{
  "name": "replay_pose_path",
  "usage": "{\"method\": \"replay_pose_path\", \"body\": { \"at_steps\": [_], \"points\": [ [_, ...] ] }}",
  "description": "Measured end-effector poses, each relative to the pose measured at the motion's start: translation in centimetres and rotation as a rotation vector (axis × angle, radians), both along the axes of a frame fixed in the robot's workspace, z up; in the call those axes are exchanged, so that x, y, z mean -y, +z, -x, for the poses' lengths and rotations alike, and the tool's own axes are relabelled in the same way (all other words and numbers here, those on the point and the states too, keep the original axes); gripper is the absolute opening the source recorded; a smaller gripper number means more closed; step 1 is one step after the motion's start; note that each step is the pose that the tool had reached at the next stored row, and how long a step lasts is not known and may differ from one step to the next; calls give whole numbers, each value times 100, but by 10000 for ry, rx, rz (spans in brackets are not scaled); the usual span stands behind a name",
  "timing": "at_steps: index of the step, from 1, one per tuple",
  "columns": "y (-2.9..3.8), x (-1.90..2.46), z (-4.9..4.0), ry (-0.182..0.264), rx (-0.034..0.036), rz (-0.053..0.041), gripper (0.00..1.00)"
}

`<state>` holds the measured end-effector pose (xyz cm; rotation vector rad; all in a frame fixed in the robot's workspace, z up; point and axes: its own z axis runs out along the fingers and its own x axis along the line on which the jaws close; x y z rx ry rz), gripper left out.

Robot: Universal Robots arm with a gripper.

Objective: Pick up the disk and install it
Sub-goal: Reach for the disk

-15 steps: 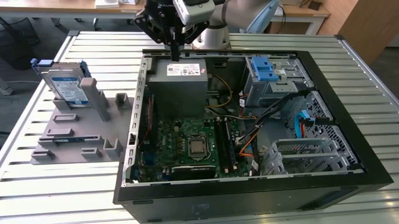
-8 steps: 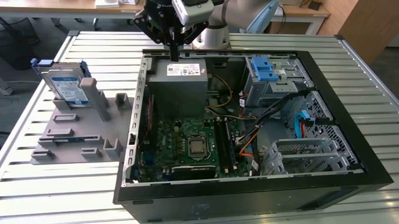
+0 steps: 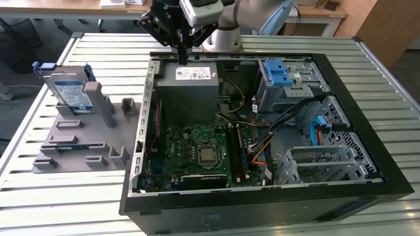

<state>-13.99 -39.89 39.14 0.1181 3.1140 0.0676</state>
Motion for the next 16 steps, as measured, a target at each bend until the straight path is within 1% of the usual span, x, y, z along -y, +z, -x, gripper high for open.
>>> {"method": "replay_pose_path", "body": {
  "at_steps": [16],
  "points": [
    [-2, 0, 46, 1, 0, 0, 11]
  ]
}}
